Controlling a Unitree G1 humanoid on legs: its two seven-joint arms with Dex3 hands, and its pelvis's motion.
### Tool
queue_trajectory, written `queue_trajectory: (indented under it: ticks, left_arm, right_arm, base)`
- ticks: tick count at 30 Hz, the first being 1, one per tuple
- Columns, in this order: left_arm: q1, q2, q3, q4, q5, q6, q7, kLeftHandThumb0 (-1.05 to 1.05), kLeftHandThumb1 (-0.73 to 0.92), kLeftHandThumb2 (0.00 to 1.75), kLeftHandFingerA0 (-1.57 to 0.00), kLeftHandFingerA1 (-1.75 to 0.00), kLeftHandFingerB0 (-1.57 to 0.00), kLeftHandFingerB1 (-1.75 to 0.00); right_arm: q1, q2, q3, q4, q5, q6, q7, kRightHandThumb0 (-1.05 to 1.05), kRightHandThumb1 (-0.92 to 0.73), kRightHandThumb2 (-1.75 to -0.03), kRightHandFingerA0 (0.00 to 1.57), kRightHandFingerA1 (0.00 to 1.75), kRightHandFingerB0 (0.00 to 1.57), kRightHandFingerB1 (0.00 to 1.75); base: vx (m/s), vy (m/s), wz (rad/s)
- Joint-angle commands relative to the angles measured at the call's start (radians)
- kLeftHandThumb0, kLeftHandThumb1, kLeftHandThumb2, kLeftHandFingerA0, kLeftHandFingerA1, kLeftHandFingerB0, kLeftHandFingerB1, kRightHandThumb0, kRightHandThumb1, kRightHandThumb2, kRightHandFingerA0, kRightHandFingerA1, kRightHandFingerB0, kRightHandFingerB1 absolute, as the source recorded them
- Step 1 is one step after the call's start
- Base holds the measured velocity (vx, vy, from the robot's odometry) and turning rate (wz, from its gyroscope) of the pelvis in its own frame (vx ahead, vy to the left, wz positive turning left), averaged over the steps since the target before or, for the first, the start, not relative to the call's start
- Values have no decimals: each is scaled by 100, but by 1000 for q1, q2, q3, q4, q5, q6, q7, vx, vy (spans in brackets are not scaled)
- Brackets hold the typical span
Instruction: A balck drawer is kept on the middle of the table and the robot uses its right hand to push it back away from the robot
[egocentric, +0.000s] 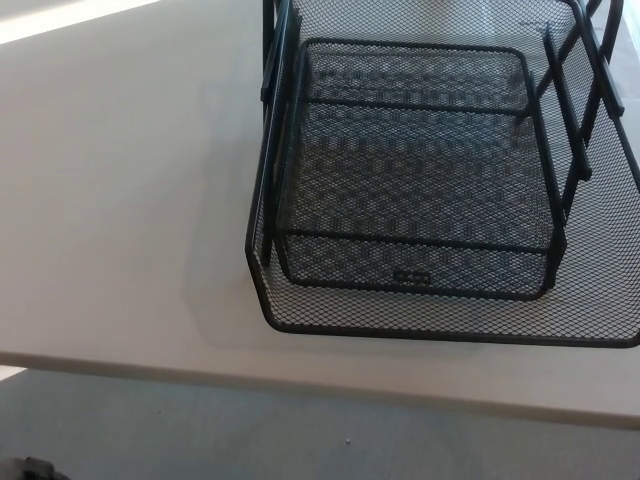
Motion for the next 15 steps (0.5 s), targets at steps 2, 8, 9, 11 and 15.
queue_trajectory:
  ticks: [2,8,9,11,15]
  left_arm:
    - [-17,20,-15,9,32,-16,-14,-56,72,63,-47,-38,-33,-33]
    - [-18,19,-13,8,28,-14,-17,-56,71,63,-47,-38,-33,-33]
    - [-18,18,-13,8,29,-14,-16,-56,71,62,-47,-38,-33,-33]
    - [-19,17,-12,10,27,-15,-18,-56,71,62,-47,-38,-33,-33]
    - [-19,17,-11,10,26,-16,-19,-56,71,63,-48,-38,-34,-33]
  right_arm:
    - [167,-275,-109,-736,340,22,392,-56,-77,-65,46,40,34,35]
    - [105,-277,-108,-837,427,67,443,-56,-78,-65,46,40,35,35]
    - [96,-277,-107,-844,434,70,449,-56,-79,-65,45,40,34,34]
    - [63,-269,-99,-874,464,89,464,-55,-79,-64,44,40,34,34]
    - [19,-260,-88,-918,504,121,481,-53,-80,-64,43,40,34,34]
  base:
    - [0,0,0]
    - [0,0,0]
    - [0,0,0]
    - [0,0,0]
    - [0,0,0]
